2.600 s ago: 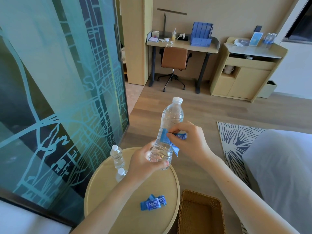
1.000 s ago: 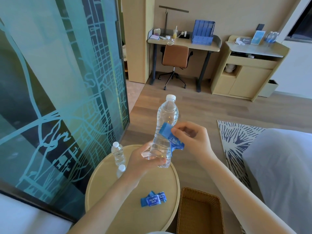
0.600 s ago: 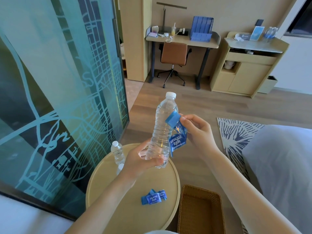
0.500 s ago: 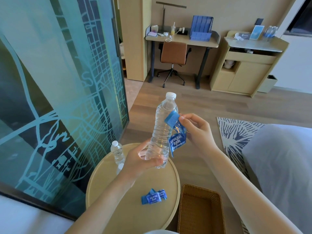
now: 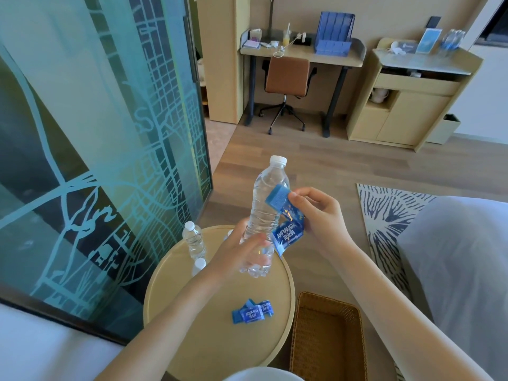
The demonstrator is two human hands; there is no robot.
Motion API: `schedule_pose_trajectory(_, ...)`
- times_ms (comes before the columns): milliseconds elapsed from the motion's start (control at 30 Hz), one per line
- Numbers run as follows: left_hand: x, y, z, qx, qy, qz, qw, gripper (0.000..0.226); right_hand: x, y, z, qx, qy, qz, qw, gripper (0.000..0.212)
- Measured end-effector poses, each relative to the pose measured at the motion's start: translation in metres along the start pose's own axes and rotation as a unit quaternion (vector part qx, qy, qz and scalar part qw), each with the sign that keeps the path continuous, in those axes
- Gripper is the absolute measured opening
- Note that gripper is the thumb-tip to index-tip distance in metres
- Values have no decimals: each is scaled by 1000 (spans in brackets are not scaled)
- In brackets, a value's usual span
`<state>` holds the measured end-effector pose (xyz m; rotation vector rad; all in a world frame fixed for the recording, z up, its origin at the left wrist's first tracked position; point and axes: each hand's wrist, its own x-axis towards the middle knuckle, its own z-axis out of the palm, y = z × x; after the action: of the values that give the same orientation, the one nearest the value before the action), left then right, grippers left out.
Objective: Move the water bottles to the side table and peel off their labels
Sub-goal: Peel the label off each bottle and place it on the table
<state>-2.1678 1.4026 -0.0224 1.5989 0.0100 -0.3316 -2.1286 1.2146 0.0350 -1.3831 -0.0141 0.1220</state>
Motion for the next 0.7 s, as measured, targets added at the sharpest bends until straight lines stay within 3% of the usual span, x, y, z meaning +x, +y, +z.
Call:
schedule_pose_trajectory(133,7,-8,4,-1,31,-11,999,28,-1,7,1,-3,-5,7,1000,11)
schedule_pose_trajectory(467,9,-22,-8,43,87,-14,995,71,2,21,5,39,-43,35,998,14)
schedule_pose_trajectory(700,-3,-35,-20,48,126,-9,991,55,7,34,14,28,-62,48,997,16)
